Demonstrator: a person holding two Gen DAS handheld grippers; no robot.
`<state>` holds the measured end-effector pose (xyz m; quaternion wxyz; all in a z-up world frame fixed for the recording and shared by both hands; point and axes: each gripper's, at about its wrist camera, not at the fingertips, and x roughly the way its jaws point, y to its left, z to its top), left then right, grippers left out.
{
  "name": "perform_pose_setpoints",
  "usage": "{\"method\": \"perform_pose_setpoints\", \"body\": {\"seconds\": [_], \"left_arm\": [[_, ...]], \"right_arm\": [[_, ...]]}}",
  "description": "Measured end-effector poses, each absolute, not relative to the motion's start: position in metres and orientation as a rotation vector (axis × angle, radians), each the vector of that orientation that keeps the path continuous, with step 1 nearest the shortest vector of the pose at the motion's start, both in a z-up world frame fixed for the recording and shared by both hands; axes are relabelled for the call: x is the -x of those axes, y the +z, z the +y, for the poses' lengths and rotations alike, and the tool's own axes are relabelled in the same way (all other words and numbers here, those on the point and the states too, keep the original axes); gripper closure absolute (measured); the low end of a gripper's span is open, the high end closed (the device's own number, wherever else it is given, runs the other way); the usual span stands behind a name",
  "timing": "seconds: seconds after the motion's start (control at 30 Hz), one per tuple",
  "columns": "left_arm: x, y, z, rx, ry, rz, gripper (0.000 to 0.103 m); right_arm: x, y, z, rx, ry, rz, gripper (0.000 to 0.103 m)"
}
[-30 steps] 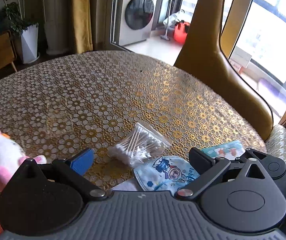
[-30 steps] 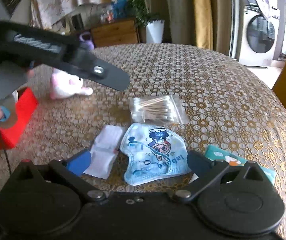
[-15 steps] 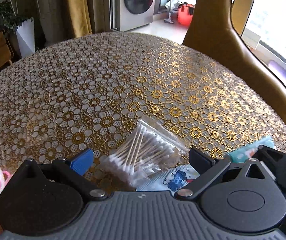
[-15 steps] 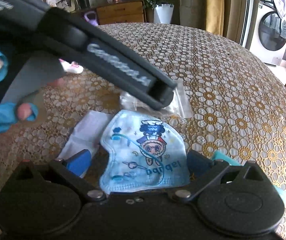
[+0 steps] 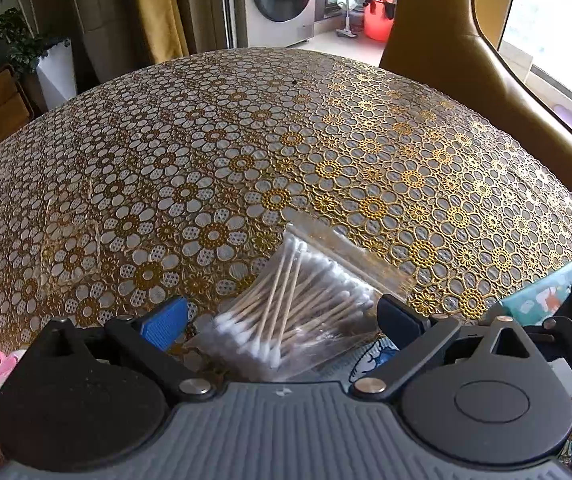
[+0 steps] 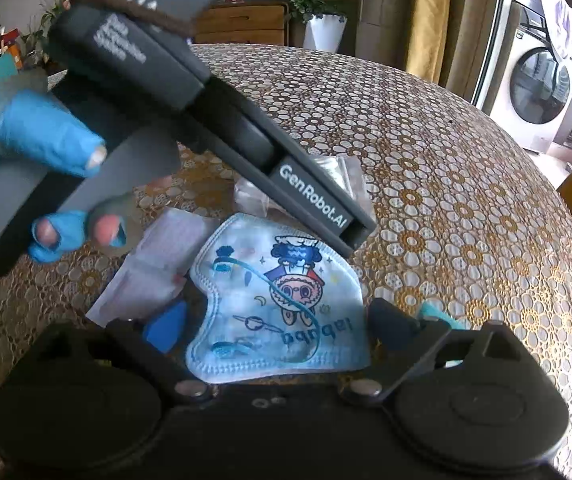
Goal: Organize soft objects
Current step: 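Grasp the bag of cotton swabs with the left tool while the right tool grasps the blue face mask, then carry the cotton swab bag with the left tool while the right tool carries the mask to the tin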
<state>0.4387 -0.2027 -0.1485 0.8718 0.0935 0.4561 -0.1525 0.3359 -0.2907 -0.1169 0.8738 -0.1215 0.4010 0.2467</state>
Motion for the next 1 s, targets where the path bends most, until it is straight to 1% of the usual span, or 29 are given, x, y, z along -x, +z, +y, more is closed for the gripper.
{"method": "perform_pose_setpoints", "body": {"seconds": [0.03,0.1,0.17,0.23,0.27,0.3,0.4,0.47,0.5,0.57,0.6,0.67,0.7,0.73,0.87,1.0], "left_arm": [[-0.439,-0.149,-0.202,-0.188,-0.320,0.954,0.004],[-0.436,-0.147,-0.203,-0.181,-0.331,0.949,0.011],[-0.431,-0.145,-0.205,-0.182,-0.341,0.941,0.017],[-0.428,-0.145,-0.207,-0.185,-0.333,0.945,0.019],[-0.427,-0.143,-0.207,-0.180,-0.326,0.948,0.023],[-0.426,-0.142,-0.207,-0.175,-0.320,0.951,0.030],[-0.423,-0.136,-0.205,-0.152,-0.322,0.964,0.038],[-0.421,-0.134,-0.205,-0.160,-0.313,0.960,0.040],[-0.421,-0.133,-0.204,-0.162,-0.307,0.957,0.044],[-0.419,-0.129,-0.201,-0.153,-0.301,0.952,0.050],[-0.419,-0.127,-0.199,-0.145,-0.301,0.953,0.052],[-0.417,-0.123,-0.196,-0.134,-0.297,0.950,0.056],[-0.416,-0.121,-0.194,-0.130,-0.292,0.946,0.057],[-0.415,-0.118,-0.191,-0.125,-0.290,0.942,0.057],[-0.408,-0.106,-0.179,-0.098,-0.281,0.922,0.058],[-0.399,-0.089,-0.167,-0.075,-0.276,0.912,0.058]], "right_arm": [[-0.336,-0.117,-0.290,0.250,0.509,0.836,0.009],[-0.338,-0.117,-0.291,0.245,0.494,0.831,0.013],[-0.337,-0.117,-0.293,0.237,0.480,0.827,0.019],[-0.337,-0.115,-0.297,0.229,0.464,0.824,0.023],[-0.336,-0.114,-0.299,0.230,0.461,0.823,0.026],[-0.335,-0.114,-0.300,0.229,0.458,0.820,0.028],[-0.333,-0.113,-0.301,0.223,0.451,0.816,0.036],[-0.331,-0.111,-0.301,0.223,0.437,0.810,0.046],[-0.330,-0.111,-0.301,0.223,0.436,0.809,0.049],[-0.328,-0.109,-0.301,0.222,0.428,0.808,0.062],[-0.327,-0.108,-0.300,0.223,0.424,0.808,0.065],[-0.327,-0.108,-0.300,0.220,0.416,0.811,0.077],[-0.327,-0.107,-0.300,0.217,0.409,0.812,0.082],[-0.327,-0.106,-0.301,0.213,0.405,0.813,0.090],[-0.319,-0.098,-0.301,0.193,0.399,0.795,0.094],[-0.310,-0.085,-0.301,0.176,0.395,0.773,0.095]]}}
